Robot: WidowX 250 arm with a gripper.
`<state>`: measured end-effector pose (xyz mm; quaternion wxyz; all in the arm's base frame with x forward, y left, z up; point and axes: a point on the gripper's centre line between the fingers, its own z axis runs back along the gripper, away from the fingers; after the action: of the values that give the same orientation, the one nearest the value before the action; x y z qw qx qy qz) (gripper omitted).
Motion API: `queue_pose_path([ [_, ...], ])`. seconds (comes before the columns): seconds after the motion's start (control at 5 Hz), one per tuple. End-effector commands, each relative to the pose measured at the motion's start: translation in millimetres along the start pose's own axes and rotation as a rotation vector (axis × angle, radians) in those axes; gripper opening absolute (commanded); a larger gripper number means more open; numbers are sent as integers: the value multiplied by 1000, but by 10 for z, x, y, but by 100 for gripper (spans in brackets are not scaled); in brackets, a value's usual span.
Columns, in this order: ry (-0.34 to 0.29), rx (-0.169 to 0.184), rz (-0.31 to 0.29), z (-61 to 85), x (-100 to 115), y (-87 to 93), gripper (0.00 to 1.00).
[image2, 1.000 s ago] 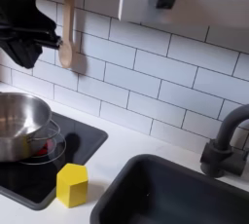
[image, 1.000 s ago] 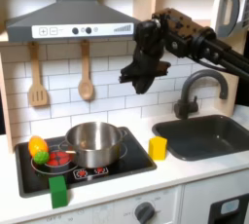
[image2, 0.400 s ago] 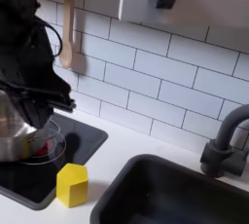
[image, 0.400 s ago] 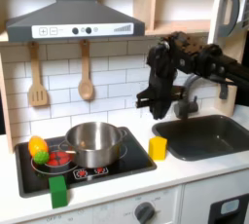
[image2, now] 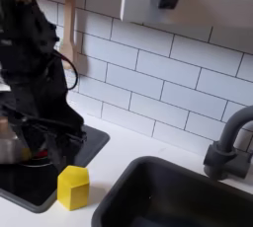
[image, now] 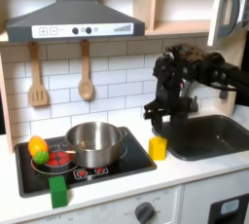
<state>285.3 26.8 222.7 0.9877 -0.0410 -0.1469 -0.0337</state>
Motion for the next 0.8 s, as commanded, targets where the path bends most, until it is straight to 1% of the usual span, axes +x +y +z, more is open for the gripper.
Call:
queue_pose_path([
  [0.0, 23, -8, -20, -145, 35, -68, 100],
  [0.2, 57, -21, -27, -288, 88, -117, 100],
  [0.4, 104, -25, -30, -458, 106, -143, 100],
  [0.6, 125, -23, -37, -548, 138, -122, 100],
])
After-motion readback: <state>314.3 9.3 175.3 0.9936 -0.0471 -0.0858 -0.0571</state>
